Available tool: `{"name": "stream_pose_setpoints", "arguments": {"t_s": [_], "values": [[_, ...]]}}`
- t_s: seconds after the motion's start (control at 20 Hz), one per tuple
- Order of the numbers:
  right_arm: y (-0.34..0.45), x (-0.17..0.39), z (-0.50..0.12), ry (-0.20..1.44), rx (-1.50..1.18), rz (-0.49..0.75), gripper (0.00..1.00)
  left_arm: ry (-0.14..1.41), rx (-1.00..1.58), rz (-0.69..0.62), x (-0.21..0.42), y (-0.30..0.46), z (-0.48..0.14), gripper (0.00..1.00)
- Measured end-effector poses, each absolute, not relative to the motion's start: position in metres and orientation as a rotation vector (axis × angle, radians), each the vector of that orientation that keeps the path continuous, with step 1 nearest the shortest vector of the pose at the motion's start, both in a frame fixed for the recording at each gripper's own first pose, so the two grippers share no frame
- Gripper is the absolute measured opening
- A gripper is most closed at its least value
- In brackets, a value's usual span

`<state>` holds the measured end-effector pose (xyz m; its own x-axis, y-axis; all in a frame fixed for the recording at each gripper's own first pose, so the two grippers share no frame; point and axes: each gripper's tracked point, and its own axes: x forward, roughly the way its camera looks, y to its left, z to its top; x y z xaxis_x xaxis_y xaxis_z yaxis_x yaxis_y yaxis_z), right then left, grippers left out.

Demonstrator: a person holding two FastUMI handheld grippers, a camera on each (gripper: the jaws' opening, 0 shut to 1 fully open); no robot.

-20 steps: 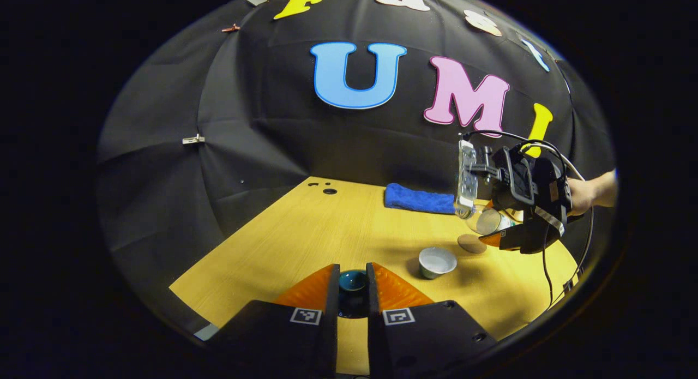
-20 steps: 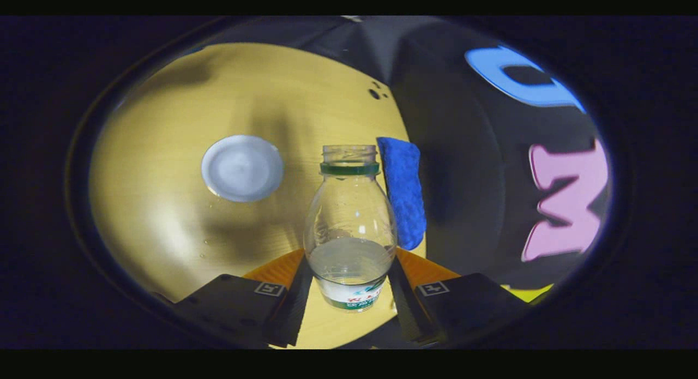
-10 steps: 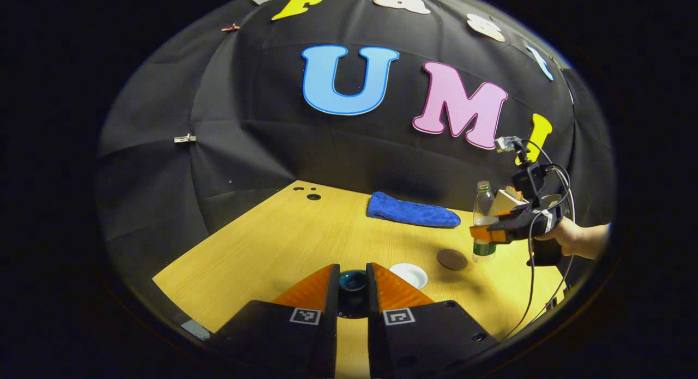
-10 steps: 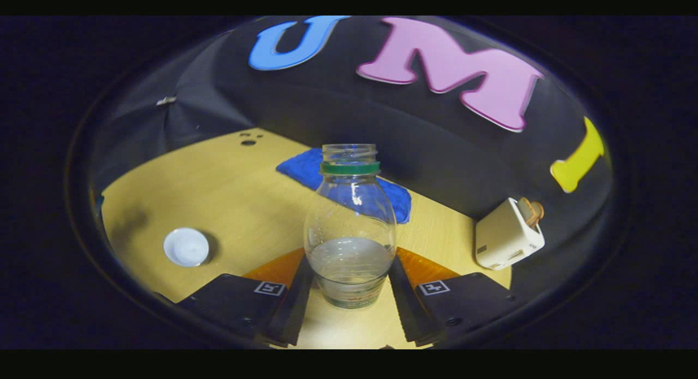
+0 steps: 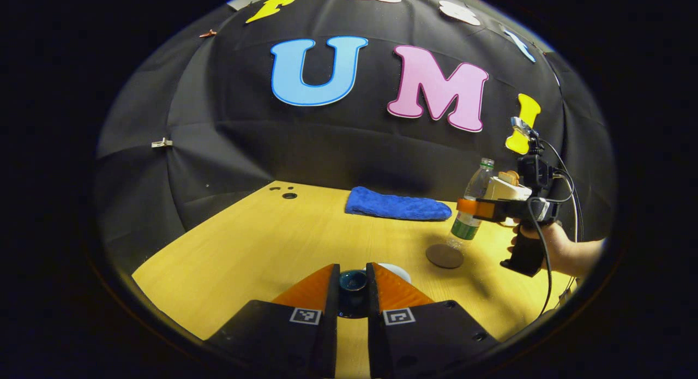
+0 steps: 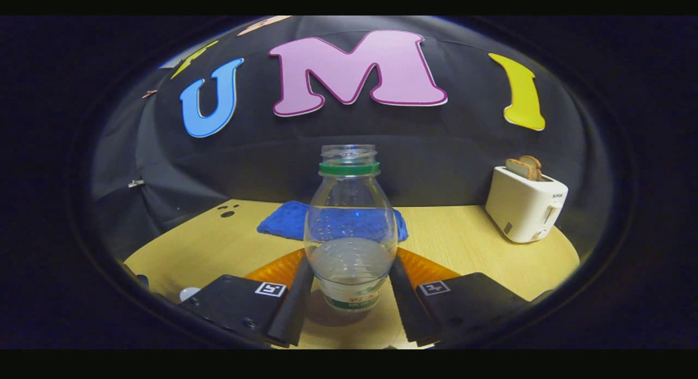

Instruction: Open the teacup lid with one hand, grasp the water bottle and pour water into the teacup with the other hand; after pouring, place the water bottle on the coaster and then close the teacup lid.

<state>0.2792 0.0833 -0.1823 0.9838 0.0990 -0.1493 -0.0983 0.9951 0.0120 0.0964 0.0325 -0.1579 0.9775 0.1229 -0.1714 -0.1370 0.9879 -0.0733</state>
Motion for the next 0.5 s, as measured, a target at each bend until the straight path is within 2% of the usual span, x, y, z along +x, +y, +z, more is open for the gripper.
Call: {"name": "stream_pose_setpoints", "arguments": {"t_s": [0.05,0.1,0.15,0.2,0.5], "values": [[0.086,0.28,-0.187,0.144,-0.003,0.106,0.72,0.157,-0.074,0.12,0.101,0.029,-0.157,0.24],[0.088,0.28,-0.193,0.143,-0.009,0.114,0.73,0.147,-0.066,0.112,0.106,0.024,-0.156,0.27],[0.092,0.28,-0.197,0.141,-0.017,0.128,0.73,0.137,-0.06,0.11,0.109,0.023,-0.153,0.24],[0.096,0.277,-0.201,0.135,-0.035,0.138,0.73,0.131,-0.056,0.113,0.111,0.023,-0.152,0.28],[0.117,0.263,-0.205,0.105,-0.11,0.189,0.76,0.126,-0.063,0.169,0.104,0.032,-0.147,0.27]]}}
